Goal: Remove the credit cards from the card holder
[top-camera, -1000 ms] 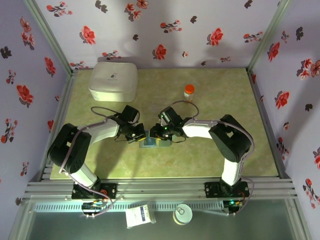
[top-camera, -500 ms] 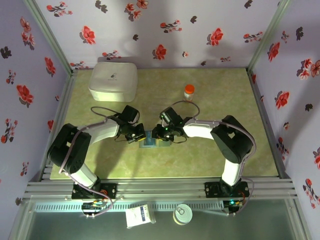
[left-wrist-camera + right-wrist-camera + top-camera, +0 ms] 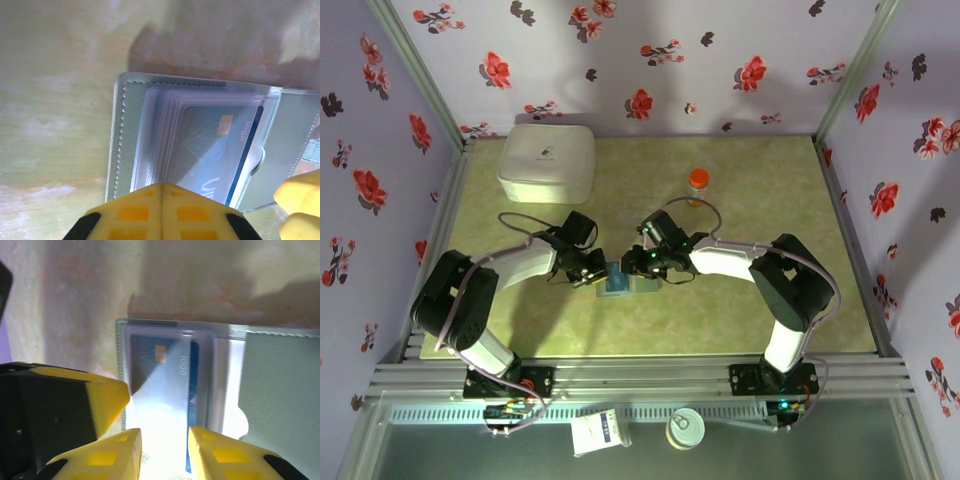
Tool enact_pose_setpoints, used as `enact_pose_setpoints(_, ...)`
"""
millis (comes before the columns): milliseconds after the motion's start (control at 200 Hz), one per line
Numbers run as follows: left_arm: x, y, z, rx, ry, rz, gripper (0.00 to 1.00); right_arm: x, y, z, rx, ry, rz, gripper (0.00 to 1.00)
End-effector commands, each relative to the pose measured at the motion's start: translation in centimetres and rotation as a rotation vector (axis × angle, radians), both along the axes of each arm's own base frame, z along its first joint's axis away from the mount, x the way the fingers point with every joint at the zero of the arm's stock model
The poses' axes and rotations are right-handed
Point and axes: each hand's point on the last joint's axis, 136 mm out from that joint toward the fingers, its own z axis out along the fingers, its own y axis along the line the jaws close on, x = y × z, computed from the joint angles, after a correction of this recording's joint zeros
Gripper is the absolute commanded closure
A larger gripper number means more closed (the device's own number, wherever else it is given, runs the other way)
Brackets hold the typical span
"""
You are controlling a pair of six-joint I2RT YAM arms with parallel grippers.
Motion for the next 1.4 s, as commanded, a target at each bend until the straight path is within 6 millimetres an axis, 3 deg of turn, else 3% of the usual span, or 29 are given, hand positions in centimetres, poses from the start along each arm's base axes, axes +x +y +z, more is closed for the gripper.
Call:
enact_pose_setpoints(0,0.0,0.2,0.6,0.016,-0.017,-0.012,0.94,-0.5,1.2,0.1,0.035,-0.011,0.060,0.70)
enact_pose_setpoints(360,-0.2,0.4,-0.3,0.034,0.005,-0.013,0.95,-0.7,1.9,-1.4,0.011,0.020,0.075,0.72)
enact_pose_setpoints(615,-0.4,0.6,-0.7,0.046,0.015,-0.014,0.95,-0.5,0.1,-2.5,-0.099,0.009,0.045,0.74)
enact_pose_setpoints(1125,-0.2,0.9,-0.9,0.073,0.011,-0.021,0.95,-0.3,-0.3,0.8,-0.078,-0.051,0.029,0.74)
enact_pose_setpoints(1400,0.3,1.4,-1.6,0.124,0.006,-0.035,0.96,-0.3,-1.1,0.9,-0.100,-0.056,0.008,0.73)
